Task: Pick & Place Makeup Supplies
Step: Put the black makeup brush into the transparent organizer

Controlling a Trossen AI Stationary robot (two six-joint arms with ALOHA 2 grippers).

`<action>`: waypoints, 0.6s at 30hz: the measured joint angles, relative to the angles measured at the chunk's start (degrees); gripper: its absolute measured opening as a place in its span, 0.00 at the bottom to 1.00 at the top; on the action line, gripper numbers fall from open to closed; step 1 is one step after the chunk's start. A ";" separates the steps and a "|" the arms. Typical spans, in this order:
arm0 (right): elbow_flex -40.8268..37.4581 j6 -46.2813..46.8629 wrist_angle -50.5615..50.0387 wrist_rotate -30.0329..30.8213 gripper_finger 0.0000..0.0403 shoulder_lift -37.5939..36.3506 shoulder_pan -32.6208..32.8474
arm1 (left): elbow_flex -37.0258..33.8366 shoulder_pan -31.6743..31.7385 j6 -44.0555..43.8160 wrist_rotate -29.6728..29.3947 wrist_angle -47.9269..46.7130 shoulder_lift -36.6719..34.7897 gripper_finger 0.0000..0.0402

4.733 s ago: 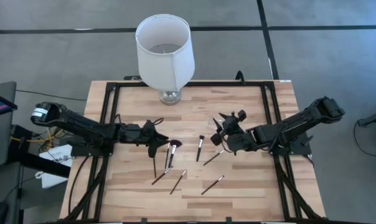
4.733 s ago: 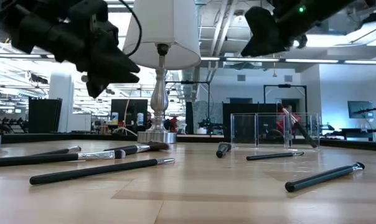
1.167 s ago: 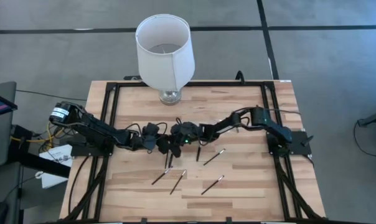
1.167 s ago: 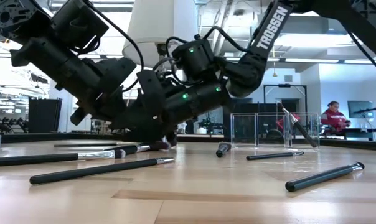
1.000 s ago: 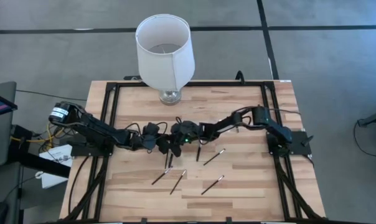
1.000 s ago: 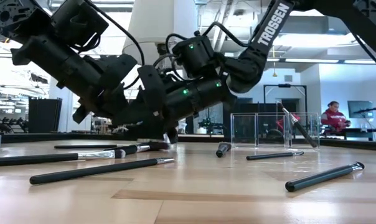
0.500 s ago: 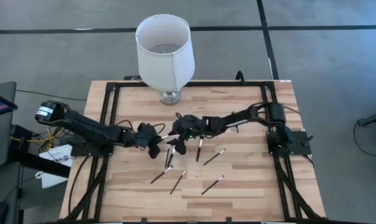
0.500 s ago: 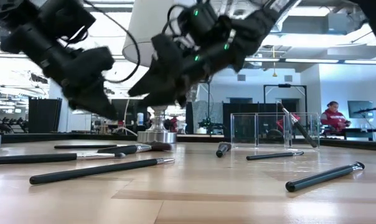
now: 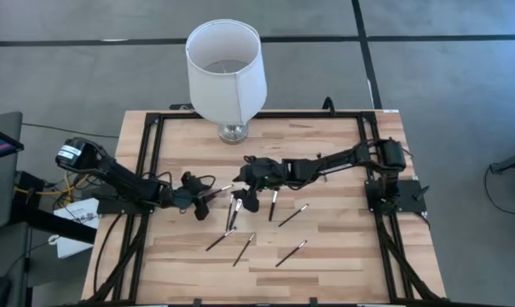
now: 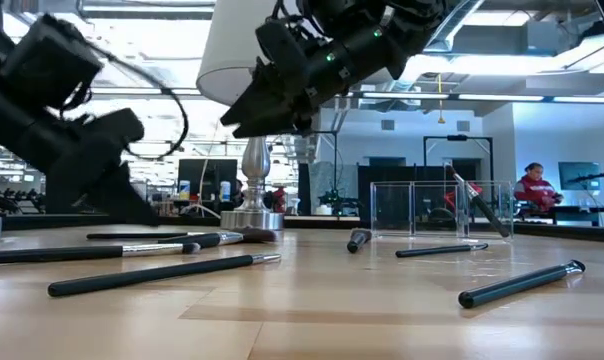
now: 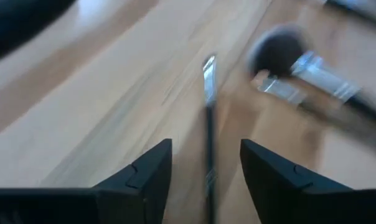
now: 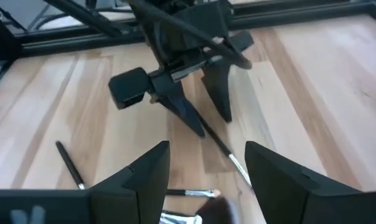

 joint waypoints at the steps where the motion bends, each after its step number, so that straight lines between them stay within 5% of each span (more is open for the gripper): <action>1: 0.00 0.01 0.02 0.00 0.50 0.02 -0.05 | -0.38 0.06 -0.38 -0.49 0.35 1.24 0.46; 9: 0.00 0.02 3.44 0.22 0.49 0.02 -0.48 | -0.17 -0.53 -2.67 -4.82 7.02 11.10 0.37; 18: 0.00 0.48 3.40 0.19 0.49 0.02 -0.33 | -0.19 -2.14 -6.60 -9.60 16.31 19.59 0.04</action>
